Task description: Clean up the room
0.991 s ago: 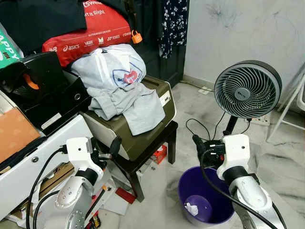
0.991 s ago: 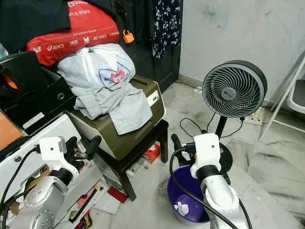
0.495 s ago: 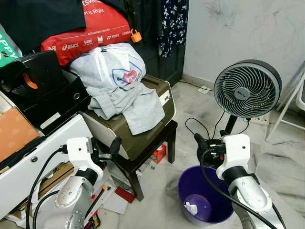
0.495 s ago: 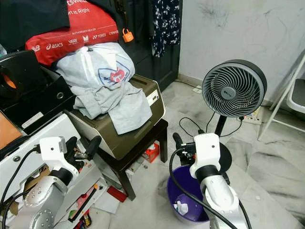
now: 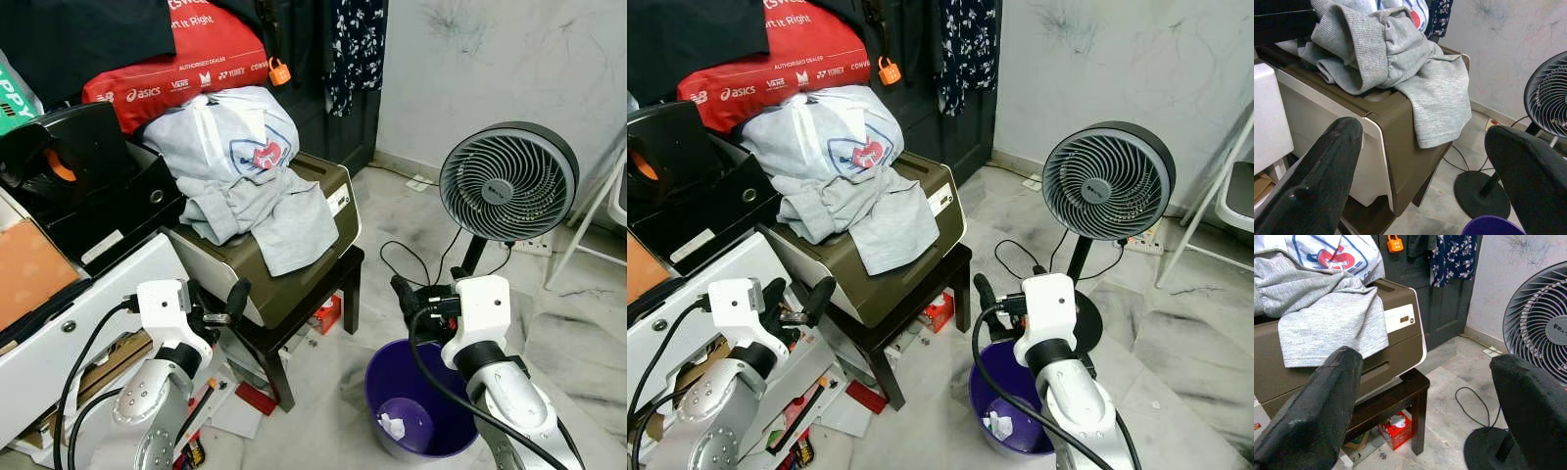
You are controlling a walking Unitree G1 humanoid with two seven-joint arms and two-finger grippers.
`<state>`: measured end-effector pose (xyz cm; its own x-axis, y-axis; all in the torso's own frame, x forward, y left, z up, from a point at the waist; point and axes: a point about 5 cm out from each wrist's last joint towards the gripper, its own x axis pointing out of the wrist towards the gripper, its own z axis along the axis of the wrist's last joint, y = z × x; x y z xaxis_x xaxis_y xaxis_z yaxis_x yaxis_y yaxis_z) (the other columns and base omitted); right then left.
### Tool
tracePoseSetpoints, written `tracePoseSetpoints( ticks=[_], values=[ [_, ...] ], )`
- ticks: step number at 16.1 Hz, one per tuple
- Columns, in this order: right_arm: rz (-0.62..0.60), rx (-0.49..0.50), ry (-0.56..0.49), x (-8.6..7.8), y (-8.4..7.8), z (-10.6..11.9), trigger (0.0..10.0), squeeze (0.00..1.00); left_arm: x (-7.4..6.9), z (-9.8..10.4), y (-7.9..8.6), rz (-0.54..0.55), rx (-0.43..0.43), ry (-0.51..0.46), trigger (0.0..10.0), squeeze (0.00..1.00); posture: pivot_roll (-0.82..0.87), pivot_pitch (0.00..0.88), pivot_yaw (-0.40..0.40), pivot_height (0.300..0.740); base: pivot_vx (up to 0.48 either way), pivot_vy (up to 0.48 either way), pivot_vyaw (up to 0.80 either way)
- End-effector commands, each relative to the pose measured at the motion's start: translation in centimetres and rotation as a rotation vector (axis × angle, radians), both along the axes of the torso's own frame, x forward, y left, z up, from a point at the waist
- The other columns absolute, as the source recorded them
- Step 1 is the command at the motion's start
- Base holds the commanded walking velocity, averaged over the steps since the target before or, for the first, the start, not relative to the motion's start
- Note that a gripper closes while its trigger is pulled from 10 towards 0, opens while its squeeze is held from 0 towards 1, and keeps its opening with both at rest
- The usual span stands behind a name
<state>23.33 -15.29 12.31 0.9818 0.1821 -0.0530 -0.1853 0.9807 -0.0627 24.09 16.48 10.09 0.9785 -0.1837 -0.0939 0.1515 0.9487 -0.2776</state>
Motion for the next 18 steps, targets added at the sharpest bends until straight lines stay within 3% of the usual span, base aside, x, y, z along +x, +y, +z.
tracePoseSetpoints(
  ticks=[1, 7, 8, 9, 18],
  values=[
    [0.006, 0.007, -0.013, 0.02, 0.24, 0.34, 10.0, 1.0, 0.13, 0.05, 0.33, 0.008, 0.021, 0.005, 10.0, 0.0, -0.24, 0.031, 0.082, 0.74, 0.0, 0.0, 0.0],
    [0.035, -0.03, -0.01, -0.05, 0.55, 0.31, 10.0, 1.0, 0.09, 0.04, 0.3, 0.004, 0.021, 0.009, 10.0, 0.0, -0.24, 0.036, 0.082, 0.74, 0.0, 0.0, 0.22],
    [0.042, -0.031, -0.008, -0.1, 0.63, 0.28, 10.0, 0.39, 0.08, 0.04, 0.29, 0.004, 0.021, 0.009, 10.0, 0.0, -0.24, 0.037, 0.082, 0.74, 0.0, 0.0, 0.8],
    [0.046, -0.031, -0.003, -0.13, 0.68, 0.21, 10.0, 0.0, 0.07, 0.04, 0.28, 0.004, 0.021, 0.009, 10.0, 0.0, -0.24, 0.037, 0.082, 0.74, 0.0, 0.0, 0.8],
    [0.051, -0.02, 0.006, 0.01, 0.82, 0.03, 10.0, 0.0, 0.29, 0.24, 0.29, 0.001, 0.025, -0.001, 10.0, 0.0, -0.23, 0.044, 0.084, 0.74, 0.0, 0.0, 0.71]
  ],
)
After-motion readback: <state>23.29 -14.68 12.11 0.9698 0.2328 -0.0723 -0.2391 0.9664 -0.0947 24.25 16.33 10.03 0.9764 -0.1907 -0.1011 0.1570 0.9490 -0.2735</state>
